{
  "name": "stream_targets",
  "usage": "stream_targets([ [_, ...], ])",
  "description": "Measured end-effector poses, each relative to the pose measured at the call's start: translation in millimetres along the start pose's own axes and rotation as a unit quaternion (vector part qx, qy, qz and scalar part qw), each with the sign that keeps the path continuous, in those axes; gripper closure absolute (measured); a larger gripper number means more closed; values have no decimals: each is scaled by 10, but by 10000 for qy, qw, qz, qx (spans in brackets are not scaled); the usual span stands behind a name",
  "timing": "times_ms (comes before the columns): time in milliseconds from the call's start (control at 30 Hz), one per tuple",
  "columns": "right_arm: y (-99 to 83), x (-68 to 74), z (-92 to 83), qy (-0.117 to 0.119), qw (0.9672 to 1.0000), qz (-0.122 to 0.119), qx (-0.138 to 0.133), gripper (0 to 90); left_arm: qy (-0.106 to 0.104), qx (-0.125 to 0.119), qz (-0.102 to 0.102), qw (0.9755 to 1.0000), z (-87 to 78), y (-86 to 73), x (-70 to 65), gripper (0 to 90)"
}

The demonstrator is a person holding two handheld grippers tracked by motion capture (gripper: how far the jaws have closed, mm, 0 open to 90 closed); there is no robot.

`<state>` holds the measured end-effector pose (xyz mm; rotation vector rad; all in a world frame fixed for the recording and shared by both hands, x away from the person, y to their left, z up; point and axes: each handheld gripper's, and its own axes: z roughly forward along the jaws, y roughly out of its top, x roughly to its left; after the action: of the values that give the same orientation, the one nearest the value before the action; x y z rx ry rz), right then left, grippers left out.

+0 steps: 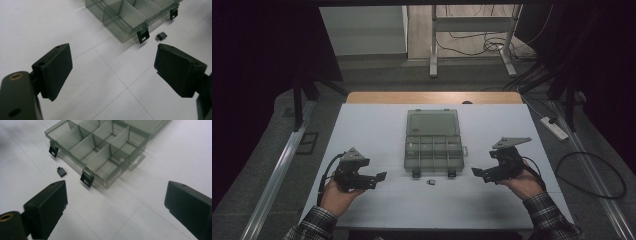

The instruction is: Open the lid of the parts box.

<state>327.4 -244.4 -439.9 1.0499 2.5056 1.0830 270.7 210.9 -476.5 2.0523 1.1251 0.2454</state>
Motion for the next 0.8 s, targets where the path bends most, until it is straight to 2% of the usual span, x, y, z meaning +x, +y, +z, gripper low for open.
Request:
stream_targets([
  [167, -108, 32, -62, -132, 9999, -76, 66, 2, 70, -3, 6, 10000, -72, -56, -11, 114],
  [400, -223, 40, -176, -196, 9998, 42, 35, 0, 58, -23, 0, 10000, -138, -109, -24, 67],
  [433, -280, 36, -224, -234, 9996, 149, 3, 0, 68, -31, 5, 10000, -149, -117, -32, 55],
  [500, -318, 37, -255, -241, 9995, 187, -8, 0, 86, -24, 7, 10000, -164, -128, -42, 42],
  [800, -503, 57, -426, -310, 9992, 233, -67, 2, 277, -82, 42, 9996, -274, -225, -90, 4],
])
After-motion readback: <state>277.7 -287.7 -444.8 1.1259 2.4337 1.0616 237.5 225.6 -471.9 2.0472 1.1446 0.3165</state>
